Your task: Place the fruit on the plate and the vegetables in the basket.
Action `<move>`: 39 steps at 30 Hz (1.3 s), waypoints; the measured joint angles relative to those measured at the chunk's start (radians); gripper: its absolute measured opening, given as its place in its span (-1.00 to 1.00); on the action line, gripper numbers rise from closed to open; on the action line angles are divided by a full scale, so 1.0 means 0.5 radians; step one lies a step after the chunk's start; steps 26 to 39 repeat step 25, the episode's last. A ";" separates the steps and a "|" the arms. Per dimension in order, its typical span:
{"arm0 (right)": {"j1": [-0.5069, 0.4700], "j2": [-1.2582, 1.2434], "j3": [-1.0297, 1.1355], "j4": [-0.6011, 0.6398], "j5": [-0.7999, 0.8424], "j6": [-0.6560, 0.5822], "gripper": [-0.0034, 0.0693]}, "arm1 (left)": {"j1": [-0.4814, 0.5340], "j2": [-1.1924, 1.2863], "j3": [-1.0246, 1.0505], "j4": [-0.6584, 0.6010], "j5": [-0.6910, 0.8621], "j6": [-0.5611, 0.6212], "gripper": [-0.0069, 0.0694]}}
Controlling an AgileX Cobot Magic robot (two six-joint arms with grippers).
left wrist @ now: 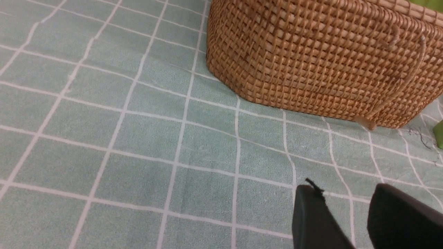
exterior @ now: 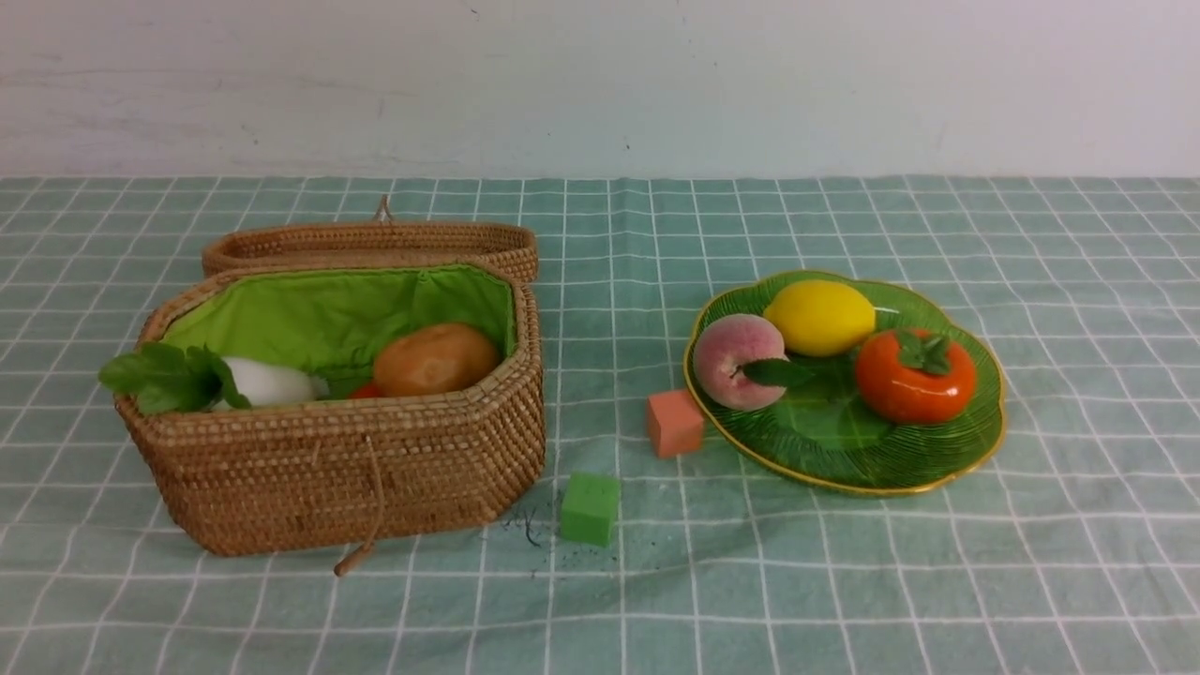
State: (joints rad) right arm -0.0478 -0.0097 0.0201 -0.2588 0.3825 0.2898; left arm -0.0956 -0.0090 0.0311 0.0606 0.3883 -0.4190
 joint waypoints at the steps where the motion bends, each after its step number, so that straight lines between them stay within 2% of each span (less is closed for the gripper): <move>1: 0.000 0.000 0.000 0.000 0.000 0.000 -0.72 | 0.000 0.000 0.000 0.000 0.000 0.000 -0.19; 39: 0.000 0.000 0.000 0.000 0.000 0.002 -0.66 | 0.000 0.000 0.000 0.000 -0.004 0.000 -0.19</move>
